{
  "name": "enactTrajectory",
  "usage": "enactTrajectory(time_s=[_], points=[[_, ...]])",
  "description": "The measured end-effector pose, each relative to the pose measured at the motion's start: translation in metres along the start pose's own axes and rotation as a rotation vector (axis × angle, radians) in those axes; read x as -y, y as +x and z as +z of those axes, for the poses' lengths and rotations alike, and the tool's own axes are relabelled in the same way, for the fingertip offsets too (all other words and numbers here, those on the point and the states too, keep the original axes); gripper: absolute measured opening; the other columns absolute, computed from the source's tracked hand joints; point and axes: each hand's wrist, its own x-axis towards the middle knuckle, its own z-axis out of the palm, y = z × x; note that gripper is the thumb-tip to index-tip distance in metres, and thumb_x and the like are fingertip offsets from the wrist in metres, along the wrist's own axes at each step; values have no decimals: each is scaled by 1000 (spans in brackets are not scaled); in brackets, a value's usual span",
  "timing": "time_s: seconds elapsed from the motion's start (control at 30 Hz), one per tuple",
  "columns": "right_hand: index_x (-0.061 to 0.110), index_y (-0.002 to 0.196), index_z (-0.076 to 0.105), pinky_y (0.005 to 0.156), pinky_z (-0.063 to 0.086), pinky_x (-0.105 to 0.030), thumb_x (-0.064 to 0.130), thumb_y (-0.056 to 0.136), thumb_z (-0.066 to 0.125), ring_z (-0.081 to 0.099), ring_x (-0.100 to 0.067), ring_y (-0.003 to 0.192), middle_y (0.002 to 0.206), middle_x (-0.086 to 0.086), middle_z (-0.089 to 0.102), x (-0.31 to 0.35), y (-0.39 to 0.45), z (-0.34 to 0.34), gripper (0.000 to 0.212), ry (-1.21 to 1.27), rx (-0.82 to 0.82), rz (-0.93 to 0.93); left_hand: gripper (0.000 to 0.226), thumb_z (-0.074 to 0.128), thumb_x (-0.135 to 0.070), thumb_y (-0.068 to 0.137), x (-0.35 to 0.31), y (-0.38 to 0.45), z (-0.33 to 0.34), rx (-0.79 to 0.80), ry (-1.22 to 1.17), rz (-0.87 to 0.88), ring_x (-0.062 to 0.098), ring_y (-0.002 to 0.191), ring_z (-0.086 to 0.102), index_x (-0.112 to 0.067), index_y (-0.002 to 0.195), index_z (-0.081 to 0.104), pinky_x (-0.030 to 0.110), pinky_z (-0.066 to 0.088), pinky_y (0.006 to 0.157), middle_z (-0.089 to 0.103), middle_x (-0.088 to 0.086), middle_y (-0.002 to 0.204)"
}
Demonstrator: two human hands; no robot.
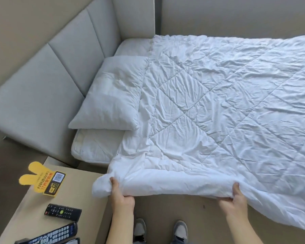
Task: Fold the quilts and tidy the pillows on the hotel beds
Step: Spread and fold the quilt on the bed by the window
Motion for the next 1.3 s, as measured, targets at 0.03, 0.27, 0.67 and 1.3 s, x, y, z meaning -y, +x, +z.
enactTrajectory(time_s=[0.03,0.27,0.67,1.3], points=[[10,133,60,118,32,-55,32,22,105,59,-33,123,123,-14,72,11,-2,9,122,-1,5,-12,39,51,-47,101,-5,-9,14,3,-4,11,30,117,62,-24,132,55,58,39,112,64,7,131],[8,144,52,107,46,-53,40,27,106,59,-31,129,137,-14,64,88,-2,78,133,-25,107,-143,38,65,-42,95,-26,-47,97,15,38,132,29,115,65,-26,128,55,55,48,104,65,5,130],[22,103,64,66,63,-39,14,96,68,71,-17,91,85,6,77,152,34,242,11,-161,140,-273,60,72,-42,91,-75,-19,264,10,-17,179,24,110,68,-14,139,52,34,58,75,65,4,128],[21,106,63,62,63,-36,17,94,70,69,-19,91,101,-1,70,201,216,476,14,-231,71,-342,51,73,-35,92,-77,171,542,33,41,115,26,112,68,-9,133,56,47,56,97,66,8,127]])
